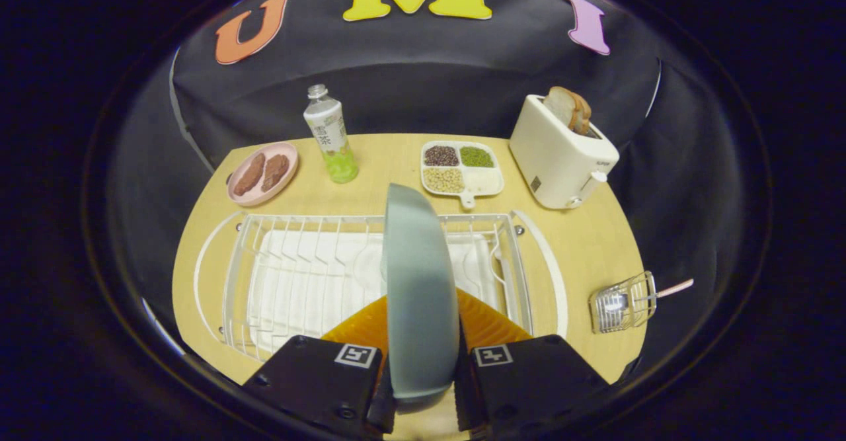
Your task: Take the plate from the dish rack, then take the spoon from the basket and place it into the plate.
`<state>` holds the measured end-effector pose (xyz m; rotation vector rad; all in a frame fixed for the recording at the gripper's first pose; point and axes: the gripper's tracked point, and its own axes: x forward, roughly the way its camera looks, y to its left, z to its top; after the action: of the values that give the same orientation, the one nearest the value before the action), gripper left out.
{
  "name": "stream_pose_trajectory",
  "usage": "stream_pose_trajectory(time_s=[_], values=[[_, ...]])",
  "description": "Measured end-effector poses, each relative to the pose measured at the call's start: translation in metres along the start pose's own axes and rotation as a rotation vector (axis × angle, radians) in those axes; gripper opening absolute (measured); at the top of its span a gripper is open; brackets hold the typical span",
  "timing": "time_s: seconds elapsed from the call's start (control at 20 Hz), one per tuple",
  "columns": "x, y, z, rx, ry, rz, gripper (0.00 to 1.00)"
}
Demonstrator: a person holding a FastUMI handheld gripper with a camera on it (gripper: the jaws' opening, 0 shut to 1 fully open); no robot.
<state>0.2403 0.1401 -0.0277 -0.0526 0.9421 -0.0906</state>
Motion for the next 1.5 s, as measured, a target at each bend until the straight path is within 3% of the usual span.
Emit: stream_pose_trajectory(time_s=[0.2,0.3,0.45,0.65,0.9,1.15,1.5], values=[[-0.018,-0.02,0.017,-0.042,-0.085,-0.117,0.35],[-0.031,-0.021,0.017,-0.039,-0.115,-0.11,0.35],[-0.057,-0.027,0.005,0.005,-0.141,-0.053,0.35],[-0.101,-0.037,-0.028,0.093,-0.193,0.087,0.35],[-0.124,-0.069,-0.101,0.225,-0.23,0.225,0.35],[-0.108,-0.069,-0.194,0.297,-0.171,0.339,0.35],[-0.049,-0.051,-0.267,0.439,-0.05,0.432,0.35]])
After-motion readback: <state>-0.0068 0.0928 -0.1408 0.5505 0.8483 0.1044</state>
